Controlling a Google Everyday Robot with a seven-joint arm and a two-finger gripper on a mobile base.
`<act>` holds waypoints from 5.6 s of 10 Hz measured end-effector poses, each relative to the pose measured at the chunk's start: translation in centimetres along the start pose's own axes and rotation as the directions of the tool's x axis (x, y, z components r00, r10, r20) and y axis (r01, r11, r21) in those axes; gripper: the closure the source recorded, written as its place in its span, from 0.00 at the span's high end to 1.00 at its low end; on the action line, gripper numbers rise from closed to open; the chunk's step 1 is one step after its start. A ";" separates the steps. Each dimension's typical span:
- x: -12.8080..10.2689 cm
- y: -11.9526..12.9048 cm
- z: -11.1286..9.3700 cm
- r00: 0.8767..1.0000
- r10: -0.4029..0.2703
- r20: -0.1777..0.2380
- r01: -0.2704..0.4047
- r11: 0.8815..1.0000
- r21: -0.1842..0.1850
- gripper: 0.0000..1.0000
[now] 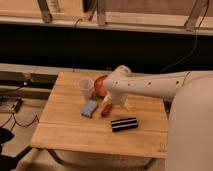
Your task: Wipe the white sponge on the table
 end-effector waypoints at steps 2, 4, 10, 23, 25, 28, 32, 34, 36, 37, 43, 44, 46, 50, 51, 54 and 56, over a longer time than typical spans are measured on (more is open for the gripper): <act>-0.1 1.8 0.0 1.000 -0.001 -0.002 0.001 1.000 -0.015 0.80; 0.3 4.4 -0.1 1.000 -0.026 -0.011 0.026 0.999 -0.028 0.80; 4.9 13.2 1.4 0.972 -0.227 -0.059 0.226 0.974 -0.027 0.80; 5.9 17.4 4.3 0.944 -0.321 -0.078 0.321 0.947 -0.008 0.80; 6.0 19.6 5.7 0.928 -0.359 -0.097 0.360 0.933 -0.004 0.80; 4.6 20.1 7.6 0.934 -0.336 -0.122 0.340 0.940 0.014 0.80; 1.6 17.3 8.2 0.968 -0.223 -0.113 0.230 0.972 0.048 0.58; 1.4 16.2 8.6 0.975 -0.189 -0.119 0.196 0.979 0.051 0.39; 1.7 15.4 9.3 0.976 -0.171 -0.135 0.180 0.982 0.057 0.18; 1.7 15.1 9.5 0.977 -0.164 -0.140 0.174 0.983 0.059 0.13; -1.2 7.7 8.4 0.993 -0.043 -0.107 0.064 0.978 0.200 0.12; -1.9 6.3 8.3 0.995 -0.022 -0.099 0.045 0.970 0.238 0.12; -2.8 5.4 8.7 0.996 0.003 -0.091 0.024 0.957 0.289 0.12; -2.4 10.2 9.9 0.993 -0.071 -0.095 0.096 0.955 0.280 0.12; -1.6 11.6 9.8 0.990 -0.103 -0.100 0.126 0.956 0.265 0.12; 1.9 13.4 8.6 0.975 -0.194 -0.111 0.215 0.949 0.231 0.12; 4.0 12.1 7.9 0.969 -0.216 -0.122 0.239 0.943 0.233 0.12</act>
